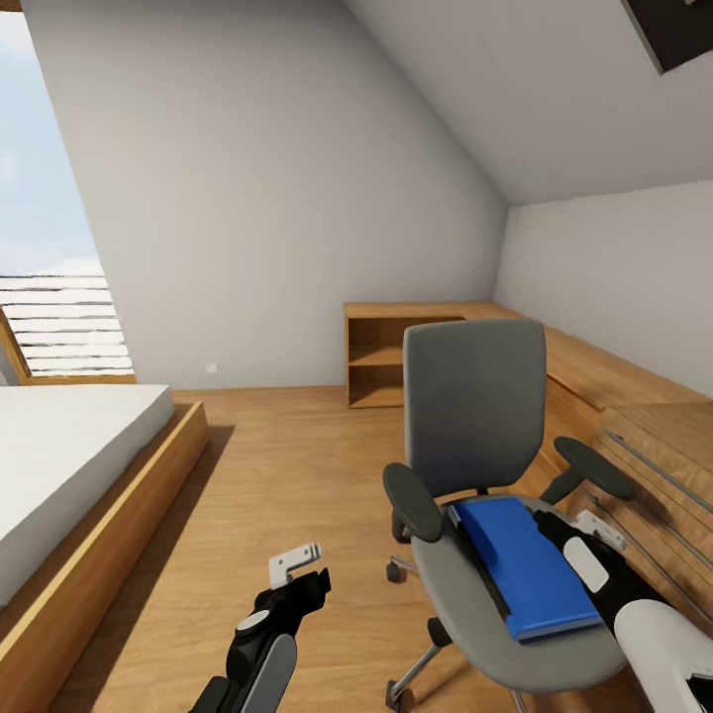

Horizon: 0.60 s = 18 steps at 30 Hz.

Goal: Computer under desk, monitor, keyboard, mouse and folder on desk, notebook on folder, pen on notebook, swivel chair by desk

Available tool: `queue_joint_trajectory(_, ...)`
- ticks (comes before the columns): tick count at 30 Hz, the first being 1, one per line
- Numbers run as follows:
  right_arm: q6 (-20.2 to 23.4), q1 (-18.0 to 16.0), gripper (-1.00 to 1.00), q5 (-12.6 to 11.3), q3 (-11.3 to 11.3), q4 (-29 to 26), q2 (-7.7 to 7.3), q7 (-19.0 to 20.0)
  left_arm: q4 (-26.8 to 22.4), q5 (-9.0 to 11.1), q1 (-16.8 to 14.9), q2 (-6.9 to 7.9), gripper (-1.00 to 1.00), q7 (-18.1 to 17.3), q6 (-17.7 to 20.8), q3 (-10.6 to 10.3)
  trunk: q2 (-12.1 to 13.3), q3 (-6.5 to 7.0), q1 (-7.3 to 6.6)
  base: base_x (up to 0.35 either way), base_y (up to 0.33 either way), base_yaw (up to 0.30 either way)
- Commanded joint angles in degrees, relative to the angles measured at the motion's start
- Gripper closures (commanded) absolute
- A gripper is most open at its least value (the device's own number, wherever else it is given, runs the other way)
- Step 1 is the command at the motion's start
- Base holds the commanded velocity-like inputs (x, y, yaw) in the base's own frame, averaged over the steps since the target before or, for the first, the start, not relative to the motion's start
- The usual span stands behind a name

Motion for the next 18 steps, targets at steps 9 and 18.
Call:
queue_joint_trajectory(9,0.5,0.0,-1.0,-0.4,0.0,-0.1,0.01,-0.3,-0.1,0.5,0.0,0.01,-1.0,0.5,0.1,-0.1,-0.8,-0.42,0.43,0.0,0.0,0.0)
queue_joint_trajectory(18,0.6,0.0,-1.0,-0.5,-0.1,0.0,0.01,-0.4,-0.1,0.5,0.0,0.01,-1.0,0.6,0.1,-0.1,-4.4,-2.04,2.41,0.0,0.0,0.0)
